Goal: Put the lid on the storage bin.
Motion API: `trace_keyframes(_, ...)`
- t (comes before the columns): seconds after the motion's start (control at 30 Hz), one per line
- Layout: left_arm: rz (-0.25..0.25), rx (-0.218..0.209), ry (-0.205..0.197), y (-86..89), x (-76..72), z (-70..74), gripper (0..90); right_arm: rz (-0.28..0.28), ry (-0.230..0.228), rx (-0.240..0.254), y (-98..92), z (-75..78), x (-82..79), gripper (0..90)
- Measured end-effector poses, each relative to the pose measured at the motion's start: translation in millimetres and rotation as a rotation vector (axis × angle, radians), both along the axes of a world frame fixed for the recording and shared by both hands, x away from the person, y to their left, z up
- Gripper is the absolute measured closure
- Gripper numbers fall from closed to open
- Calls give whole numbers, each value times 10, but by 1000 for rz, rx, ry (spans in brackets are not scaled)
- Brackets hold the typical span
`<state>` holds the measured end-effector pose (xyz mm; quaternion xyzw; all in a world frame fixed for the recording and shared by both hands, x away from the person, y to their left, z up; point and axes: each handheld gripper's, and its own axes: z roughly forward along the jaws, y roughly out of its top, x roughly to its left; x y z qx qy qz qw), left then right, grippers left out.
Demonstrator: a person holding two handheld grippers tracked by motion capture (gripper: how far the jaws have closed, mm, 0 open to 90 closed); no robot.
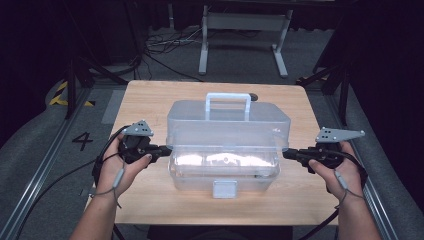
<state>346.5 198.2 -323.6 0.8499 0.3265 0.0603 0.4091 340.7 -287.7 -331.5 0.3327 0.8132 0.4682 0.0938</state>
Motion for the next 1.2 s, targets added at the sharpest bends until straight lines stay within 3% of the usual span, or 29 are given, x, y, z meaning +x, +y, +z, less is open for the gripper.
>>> trace_keyframes(0.43,-14,35,28,1,-2,-13,890,34,11,-46,27,-31,4,900)
trace_keyframes(1.2,-88,163,124,-74,28,-116,893,80,109,-171,90,-134,35,900)
